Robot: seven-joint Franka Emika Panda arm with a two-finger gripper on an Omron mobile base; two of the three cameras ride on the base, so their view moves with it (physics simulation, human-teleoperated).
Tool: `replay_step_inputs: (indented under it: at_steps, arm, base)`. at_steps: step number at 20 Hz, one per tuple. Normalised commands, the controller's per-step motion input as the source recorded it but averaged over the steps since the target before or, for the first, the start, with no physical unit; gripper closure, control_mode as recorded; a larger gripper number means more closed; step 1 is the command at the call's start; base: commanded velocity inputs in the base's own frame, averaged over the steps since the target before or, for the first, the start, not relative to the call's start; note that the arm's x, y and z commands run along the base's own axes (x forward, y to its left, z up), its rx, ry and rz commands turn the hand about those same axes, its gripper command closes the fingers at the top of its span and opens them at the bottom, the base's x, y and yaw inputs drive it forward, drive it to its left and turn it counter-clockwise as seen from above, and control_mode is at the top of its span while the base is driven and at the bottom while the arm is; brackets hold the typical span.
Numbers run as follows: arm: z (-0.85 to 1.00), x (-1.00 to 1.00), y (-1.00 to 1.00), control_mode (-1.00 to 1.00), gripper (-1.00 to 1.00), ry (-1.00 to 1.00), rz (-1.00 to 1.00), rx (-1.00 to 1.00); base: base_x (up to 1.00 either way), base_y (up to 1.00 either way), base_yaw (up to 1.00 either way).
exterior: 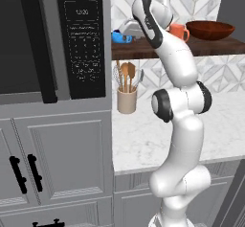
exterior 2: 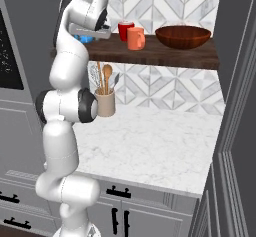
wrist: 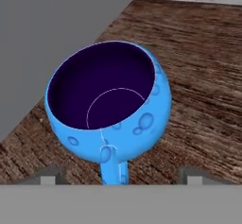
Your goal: Gather all objects into one cabinet and sort the glasses and bowls to opposite sides.
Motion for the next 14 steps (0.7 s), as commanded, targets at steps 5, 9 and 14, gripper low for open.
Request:
replay_step_inputs:
  at_steps: [5,9,14]
  arm:
    - [0.10,-0.26,-0.31,-1.00,-1.00,-0.03,0.00,-0.01]
    - [0.00,-0.42,-0.57,-1.00,-1.00,-0.07,0.00,-0.05]
    - [0.03,-0.11,-0.61,-1.00,-1.00,-0.07,-0.02,-0.06]
  base:
    - [0.00,0.00,0.00]
    - [0.00,0.00,0.00]
    - [0.00,0.00,0.00]
